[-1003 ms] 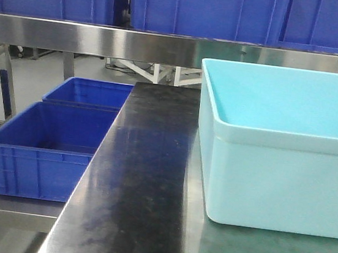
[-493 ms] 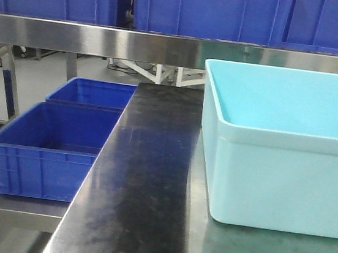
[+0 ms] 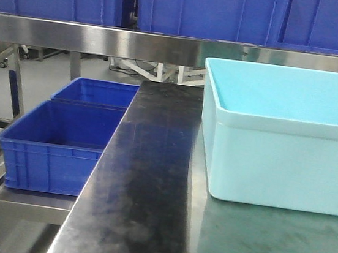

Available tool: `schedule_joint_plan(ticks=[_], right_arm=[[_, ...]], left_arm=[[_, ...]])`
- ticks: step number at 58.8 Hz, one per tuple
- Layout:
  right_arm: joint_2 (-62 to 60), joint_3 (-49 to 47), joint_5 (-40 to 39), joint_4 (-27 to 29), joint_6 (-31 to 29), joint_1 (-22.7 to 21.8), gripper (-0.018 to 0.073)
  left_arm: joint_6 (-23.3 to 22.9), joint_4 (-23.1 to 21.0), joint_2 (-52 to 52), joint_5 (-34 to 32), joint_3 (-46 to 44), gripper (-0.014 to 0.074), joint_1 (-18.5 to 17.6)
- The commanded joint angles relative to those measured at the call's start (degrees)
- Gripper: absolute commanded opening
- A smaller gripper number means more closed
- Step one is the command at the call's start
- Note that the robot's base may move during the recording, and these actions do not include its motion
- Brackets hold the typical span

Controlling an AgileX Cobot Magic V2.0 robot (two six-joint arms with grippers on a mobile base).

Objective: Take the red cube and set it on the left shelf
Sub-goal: 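Hold the red cube in the right gripper while turning away from table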

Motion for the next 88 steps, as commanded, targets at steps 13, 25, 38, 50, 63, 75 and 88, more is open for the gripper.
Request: schedule_joint_plan(ticks=[13, 25, 38, 50, 63, 75, 88], right_arm=[[0.34, -1.54, -4.96, 0.64, -0.19, 0.05, 0.0062], [0.34, -1.54, -4.57, 0.64, -0.19, 0.05, 0.0062], [0.34, -1.54, -4.57, 0.64, -0.19, 0.05, 0.0062], [0.34, -1.54, -4.57, 0.64, -0.19, 0.05, 0.0062], [0.34, -1.54, -4.57, 0.64, -0.19, 0.05, 0.0062], [0.34, -1.54, -4.52, 0.64, -0.19, 0.05, 0.0062], [0.34, -1.54, -4.52, 0.64, -0.19, 0.05, 0.0062]], left_arm=[[-0.05, -0.17, -0.92, -5.01, 1.32, 0.0101, -0.26], [-0.05, -0.17, -0.92, -5.01, 1.32, 0.0101, -0.26], [-0.05, -0.17, -0.92, -5.01, 1.32, 0.0101, -0.26], [-0.05, -0.17, -0.92, -5.01, 1.32, 0.0101, -0.26], [-0.05, -0.17, -0.92, -5.01, 1.32, 0.0101, -0.26], [-0.05, -0.17, -0.92, -5.01, 1.32, 0.0101, -0.26], [-0.05, -0.17, -0.92, -5.01, 1.32, 0.0101, -0.26]])
